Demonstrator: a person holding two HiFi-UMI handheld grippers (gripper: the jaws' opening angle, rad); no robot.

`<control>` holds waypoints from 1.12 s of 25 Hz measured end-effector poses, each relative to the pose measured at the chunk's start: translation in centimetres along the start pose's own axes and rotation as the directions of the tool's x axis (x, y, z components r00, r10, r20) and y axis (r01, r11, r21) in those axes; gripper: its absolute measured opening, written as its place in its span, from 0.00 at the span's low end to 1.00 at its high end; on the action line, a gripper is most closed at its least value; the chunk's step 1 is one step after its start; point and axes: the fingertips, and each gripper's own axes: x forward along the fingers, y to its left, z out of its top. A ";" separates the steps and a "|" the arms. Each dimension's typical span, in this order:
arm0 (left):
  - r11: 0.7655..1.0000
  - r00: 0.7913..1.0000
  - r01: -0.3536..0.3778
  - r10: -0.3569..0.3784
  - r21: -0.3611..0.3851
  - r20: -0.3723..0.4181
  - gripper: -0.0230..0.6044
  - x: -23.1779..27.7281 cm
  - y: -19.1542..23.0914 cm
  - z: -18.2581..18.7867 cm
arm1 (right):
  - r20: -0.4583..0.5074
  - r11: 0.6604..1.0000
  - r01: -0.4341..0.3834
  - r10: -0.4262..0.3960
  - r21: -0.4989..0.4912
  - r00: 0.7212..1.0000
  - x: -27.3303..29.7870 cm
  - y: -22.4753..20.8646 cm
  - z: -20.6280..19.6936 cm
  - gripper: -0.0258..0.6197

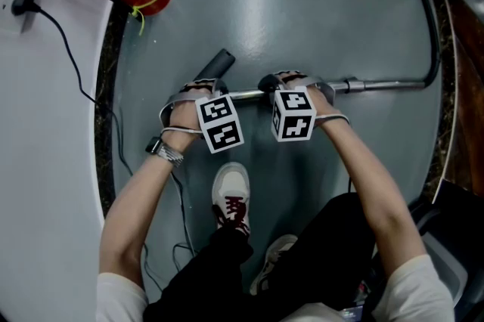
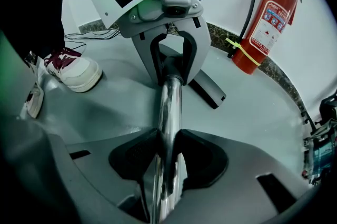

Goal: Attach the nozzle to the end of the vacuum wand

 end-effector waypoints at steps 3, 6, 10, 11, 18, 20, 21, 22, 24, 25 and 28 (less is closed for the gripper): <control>1.000 1.000 -0.017 0.017 0.023 0.015 0.33 0.0 0.2 0.1 | -0.002 1.000 0.004 -0.004 -0.002 1.000 0.1 -0.1 0.1 0.28; 0.996 0.998 -0.062 0.061 0.064 0.015 0.33 -0.1 0.4 0.2 | -0.005 1.000 0.011 -0.011 0.004 1.000 0.1 -0.3 0.1 0.28; 0.988 0.993 -0.119 0.118 0.098 0.007 0.33 -0.2 0.8 0.5 | -0.005 1.000 0.019 -0.019 0.009 1.000 -0.1 -0.7 0.1 0.28; 0.988 0.993 -0.121 0.121 0.097 0.006 0.33 -0.1 0.8 0.5 | -0.005 1.000 0.019 -0.019 0.009 1.000 0.0 -0.7 0.0 0.28; 0.989 0.993 -0.106 0.102 0.098 0.052 0.33 0.5 0.3 0.6 | 0.009 1.000 0.018 -0.019 0.016 1.000 0.5 -0.3 -0.3 0.28; 0.991 0.992 -0.108 0.102 0.077 0.081 0.33 0.4 0.4 0.6 | 0.016 0.999 0.029 -0.030 0.017 0.999 0.5 -0.3 -0.3 0.28; 0.991 0.990 -0.112 0.105 0.069 0.095 0.33 0.4 0.4 0.6 | 0.018 0.999 0.036 -0.036 0.018 0.999 0.5 -0.3 -0.3 0.28; 0.991 0.988 -0.119 0.111 0.064 0.108 0.33 0.4 0.4 0.6 | 0.022 0.999 0.041 -0.042 0.022 0.999 0.4 -0.3 -0.3 0.28; 0.989 0.983 -0.135 0.126 0.058 0.135 0.33 0.4 0.4 0.7 | 0.037 0.998 0.048 -0.050 0.040 0.998 0.2 -0.4 -0.2 0.28; 0.989 0.980 -0.141 0.132 0.054 0.148 0.35 0.3 0.4 0.7 | 0.048 0.997 0.049 -0.051 0.052 0.998 0.0 -0.5 -0.1 0.28; 0.988 0.971 -0.153 0.145 0.030 0.189 0.37 0.0 0.5 0.8 | 0.077 0.996 0.047 -0.053 0.079 0.996 -0.5 -0.7 0.2 0.29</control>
